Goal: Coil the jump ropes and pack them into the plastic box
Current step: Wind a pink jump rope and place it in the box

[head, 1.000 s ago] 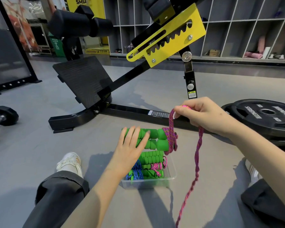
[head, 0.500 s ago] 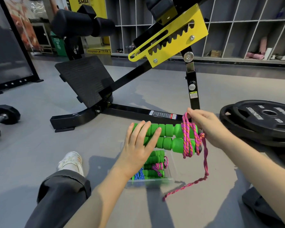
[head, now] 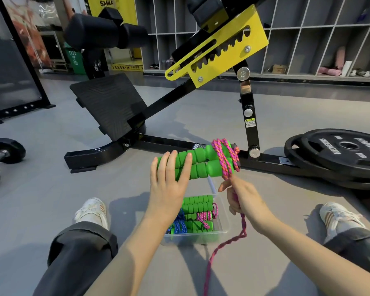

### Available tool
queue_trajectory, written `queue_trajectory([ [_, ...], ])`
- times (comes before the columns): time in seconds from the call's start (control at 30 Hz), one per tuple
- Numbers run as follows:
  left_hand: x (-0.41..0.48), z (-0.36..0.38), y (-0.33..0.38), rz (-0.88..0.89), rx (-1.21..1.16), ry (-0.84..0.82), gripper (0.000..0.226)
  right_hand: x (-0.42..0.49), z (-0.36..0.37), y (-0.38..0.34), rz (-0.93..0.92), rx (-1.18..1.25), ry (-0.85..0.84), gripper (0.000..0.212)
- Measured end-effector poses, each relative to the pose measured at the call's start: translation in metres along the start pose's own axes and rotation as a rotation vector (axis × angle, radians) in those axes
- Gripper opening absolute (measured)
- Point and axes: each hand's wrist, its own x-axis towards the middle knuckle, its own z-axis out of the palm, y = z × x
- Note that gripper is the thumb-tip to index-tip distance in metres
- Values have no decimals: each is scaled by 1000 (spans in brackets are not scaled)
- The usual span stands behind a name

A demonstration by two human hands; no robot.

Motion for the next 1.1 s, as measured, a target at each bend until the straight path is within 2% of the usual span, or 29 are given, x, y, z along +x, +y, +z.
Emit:
queue_trajectory([
  [0.07,-2,3,-4,-55,31,-30,68,-6,4,-2,-14,-113,-65,42],
  [0.13,-5,7,-8,-84,80,-49,73,-12,5,-7,-20,-178,-118,37],
  [0.27,-9,9,-12,-115,137,-101,77,-16,1,-20,-74,-385,-147,30],
  [0.53,-16,14,-22,-201,193,-252,63,-33,-3,-40,-198,-730,-331,33],
  [0.67,-21,17,-28,-201,234,-311,62,-35,-8,-55,-261,-735,-352,37],
  [0.87,-28,20,-32,-203,262,-450,85,-38,-18,-83,-302,-669,-428,37],
  [0.97,-31,22,-37,-234,266,-481,85,-42,-22,-92,-321,-657,-445,32],
  [1.1,-32,24,-38,-215,280,-479,82,-47,-28,-104,-322,-648,-510,41],
])
